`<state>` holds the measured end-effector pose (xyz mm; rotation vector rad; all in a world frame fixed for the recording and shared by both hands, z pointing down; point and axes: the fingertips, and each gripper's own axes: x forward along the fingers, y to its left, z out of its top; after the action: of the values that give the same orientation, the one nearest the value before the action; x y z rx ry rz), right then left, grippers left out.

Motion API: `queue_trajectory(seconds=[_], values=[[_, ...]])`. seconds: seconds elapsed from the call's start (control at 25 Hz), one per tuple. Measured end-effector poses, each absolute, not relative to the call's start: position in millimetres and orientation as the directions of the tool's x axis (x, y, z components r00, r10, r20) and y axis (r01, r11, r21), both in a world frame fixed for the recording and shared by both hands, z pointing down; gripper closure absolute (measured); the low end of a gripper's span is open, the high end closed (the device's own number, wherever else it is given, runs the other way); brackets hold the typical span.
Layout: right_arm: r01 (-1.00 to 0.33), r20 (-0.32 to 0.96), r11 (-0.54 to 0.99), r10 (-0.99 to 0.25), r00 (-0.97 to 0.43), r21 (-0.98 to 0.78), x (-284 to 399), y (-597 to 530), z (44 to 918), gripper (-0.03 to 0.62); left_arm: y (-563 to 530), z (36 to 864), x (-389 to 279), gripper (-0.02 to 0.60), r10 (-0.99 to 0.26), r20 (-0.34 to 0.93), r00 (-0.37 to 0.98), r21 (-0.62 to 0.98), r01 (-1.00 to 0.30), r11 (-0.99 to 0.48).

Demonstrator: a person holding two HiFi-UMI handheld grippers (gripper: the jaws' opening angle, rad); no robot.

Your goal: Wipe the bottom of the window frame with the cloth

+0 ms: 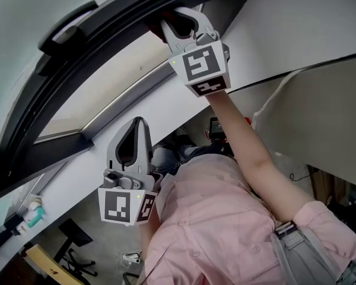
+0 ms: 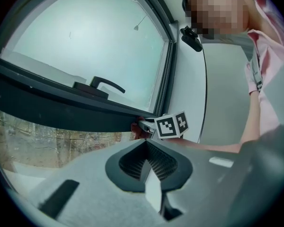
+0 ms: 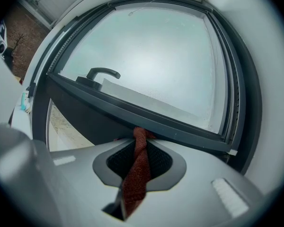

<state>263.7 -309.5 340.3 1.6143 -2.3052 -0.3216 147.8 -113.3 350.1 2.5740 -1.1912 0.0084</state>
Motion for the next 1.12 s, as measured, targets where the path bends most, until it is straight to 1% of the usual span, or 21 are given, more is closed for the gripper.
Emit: queue_trajectory(seconds=[0.4, 0.84, 1.12], values=[[-0.882, 0.156, 0.308, -0.950, -0.269, 0.355, 263.4, -308.1, 341.5, 0.534, -86.2, 338.9, 115.3, 0.584, -0.742, 0.126, 0.659, 0.278, -0.741, -0.611], [-0.893, 0.144, 0.270, -0.962, -0.233, 0.360, 263.9, -309.3, 340.8, 0.534, -72.0, 339.4, 91.7, 0.584, -0.771, 0.128, 0.623, 0.280, -0.769, -0.575], [-0.924, 0.146, 0.215, -0.973, -0.177, 0.316, 282.6, -311.6, 341.2, 0.534, -68.1, 336.5, 85.6, 0.584, -0.779, 0.121, 0.616, 0.282, -0.773, -0.568]])
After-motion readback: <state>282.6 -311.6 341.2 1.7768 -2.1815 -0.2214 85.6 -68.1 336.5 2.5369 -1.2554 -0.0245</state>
